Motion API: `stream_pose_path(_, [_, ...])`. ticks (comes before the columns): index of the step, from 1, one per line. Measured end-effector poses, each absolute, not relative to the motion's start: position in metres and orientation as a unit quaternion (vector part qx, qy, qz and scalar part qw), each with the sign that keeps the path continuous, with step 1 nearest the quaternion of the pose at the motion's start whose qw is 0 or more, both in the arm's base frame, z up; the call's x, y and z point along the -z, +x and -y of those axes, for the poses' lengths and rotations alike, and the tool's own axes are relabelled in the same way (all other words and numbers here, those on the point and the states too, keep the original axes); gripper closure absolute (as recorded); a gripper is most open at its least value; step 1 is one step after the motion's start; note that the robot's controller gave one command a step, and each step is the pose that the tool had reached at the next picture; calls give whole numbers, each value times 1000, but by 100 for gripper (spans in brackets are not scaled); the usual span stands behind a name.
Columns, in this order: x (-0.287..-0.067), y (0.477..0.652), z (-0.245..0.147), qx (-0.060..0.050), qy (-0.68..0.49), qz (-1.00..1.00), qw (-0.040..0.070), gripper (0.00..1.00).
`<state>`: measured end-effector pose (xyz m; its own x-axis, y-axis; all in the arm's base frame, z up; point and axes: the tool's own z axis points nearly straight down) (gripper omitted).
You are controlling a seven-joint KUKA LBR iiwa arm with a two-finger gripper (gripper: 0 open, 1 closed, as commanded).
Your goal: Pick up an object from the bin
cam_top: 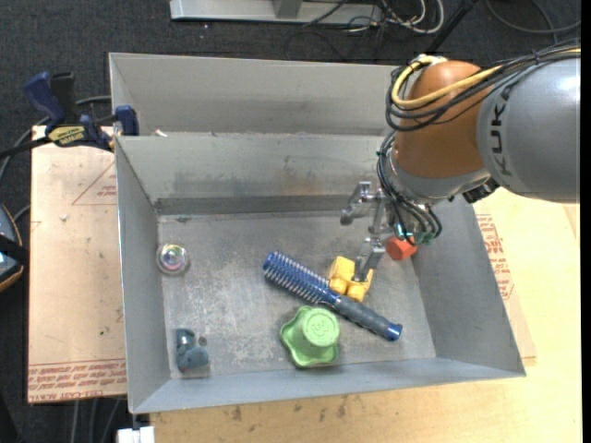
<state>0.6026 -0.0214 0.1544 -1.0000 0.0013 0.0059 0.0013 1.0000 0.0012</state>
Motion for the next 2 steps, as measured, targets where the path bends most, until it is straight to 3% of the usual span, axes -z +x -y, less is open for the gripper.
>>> stream_pose_path(1, [-79,534,-48,-1,92,996,-12,0])
stream_pose_path(2, [-81,533,-48,0,92,996,-10,100])
